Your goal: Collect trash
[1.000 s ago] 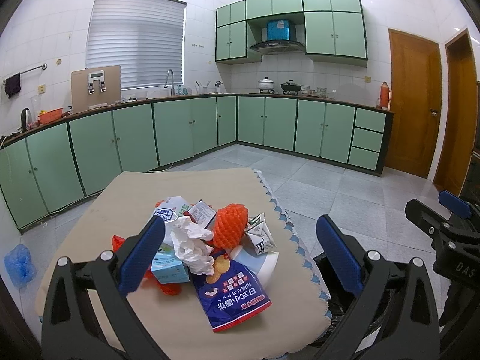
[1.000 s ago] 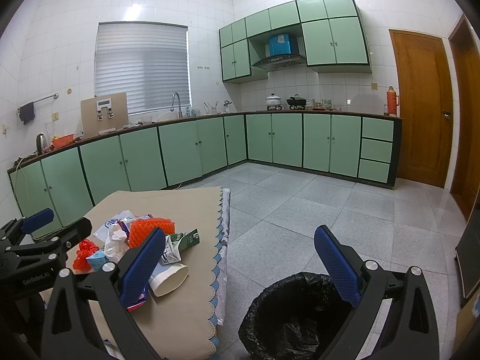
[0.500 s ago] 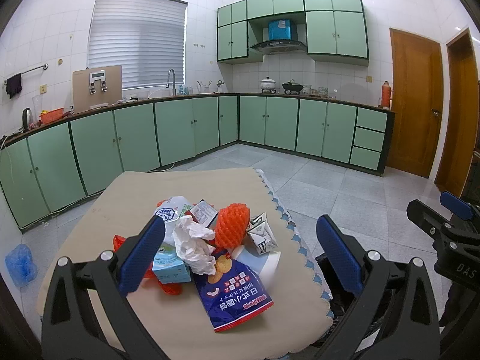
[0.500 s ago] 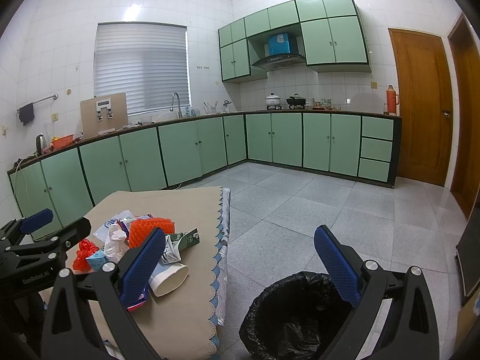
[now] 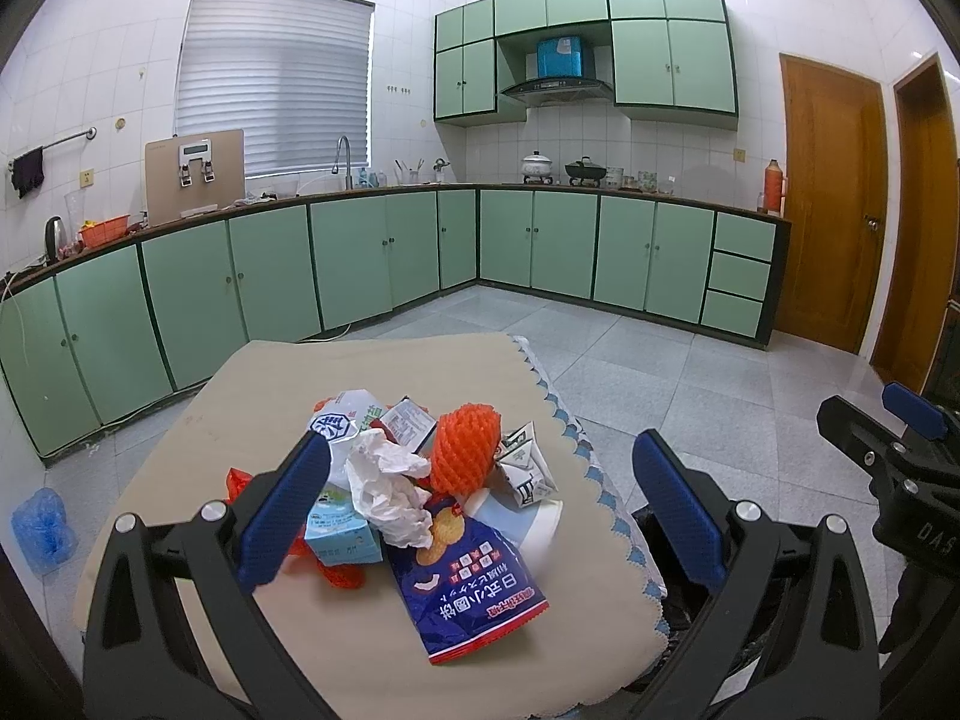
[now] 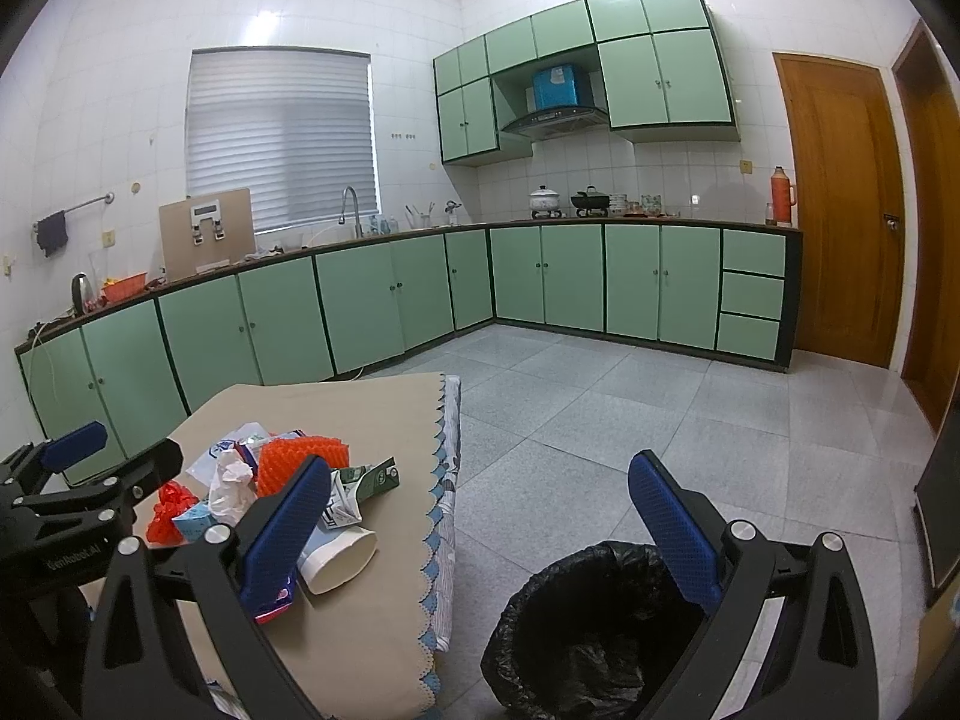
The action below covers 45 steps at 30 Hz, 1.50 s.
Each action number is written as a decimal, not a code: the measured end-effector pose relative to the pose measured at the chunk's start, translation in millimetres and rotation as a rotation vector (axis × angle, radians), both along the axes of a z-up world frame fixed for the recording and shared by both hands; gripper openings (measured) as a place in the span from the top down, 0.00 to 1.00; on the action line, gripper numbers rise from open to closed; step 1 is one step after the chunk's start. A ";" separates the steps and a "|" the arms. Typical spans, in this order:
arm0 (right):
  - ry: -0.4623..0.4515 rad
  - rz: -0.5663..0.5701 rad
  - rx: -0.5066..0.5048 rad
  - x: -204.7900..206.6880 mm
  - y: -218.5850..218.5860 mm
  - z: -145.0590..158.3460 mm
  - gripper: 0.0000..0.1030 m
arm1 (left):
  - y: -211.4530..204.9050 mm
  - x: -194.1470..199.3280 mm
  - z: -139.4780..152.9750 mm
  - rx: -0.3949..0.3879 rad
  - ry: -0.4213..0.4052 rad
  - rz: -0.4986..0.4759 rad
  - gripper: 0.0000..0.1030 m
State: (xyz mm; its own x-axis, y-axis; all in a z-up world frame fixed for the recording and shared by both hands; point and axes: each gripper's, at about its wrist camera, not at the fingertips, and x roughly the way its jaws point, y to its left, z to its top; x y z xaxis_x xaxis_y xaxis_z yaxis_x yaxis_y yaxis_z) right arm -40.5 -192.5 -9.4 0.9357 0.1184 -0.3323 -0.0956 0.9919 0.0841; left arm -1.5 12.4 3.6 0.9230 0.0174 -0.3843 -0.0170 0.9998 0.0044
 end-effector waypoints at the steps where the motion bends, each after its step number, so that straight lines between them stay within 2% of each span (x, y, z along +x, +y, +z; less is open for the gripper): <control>1: 0.000 0.000 -0.001 0.0 -0.2 0.1 0.06 | 0.3 0.0 0.2 0.000 0.001 0.000 0.05; 30: -0.002 0.005 0.029 7.3 -2.0 -7.8 0.06 | 3.0 1.9 -5.5 0.004 0.002 0.007 0.05; 33: 0.011 0.024 0.044 14.0 1.7 -11.2 0.06 | 14.8 4.5 -7.8 0.017 -0.013 0.038 0.05; 39: 0.047 0.078 0.071 34.7 18.4 -22.5 0.06 | 61.2 16.6 -18.8 0.038 -0.005 0.159 0.05; 45: 0.055 0.122 0.032 53.4 48.4 -32.8 0.06 | 109.9 23.6 -29.3 0.031 0.016 0.262 0.05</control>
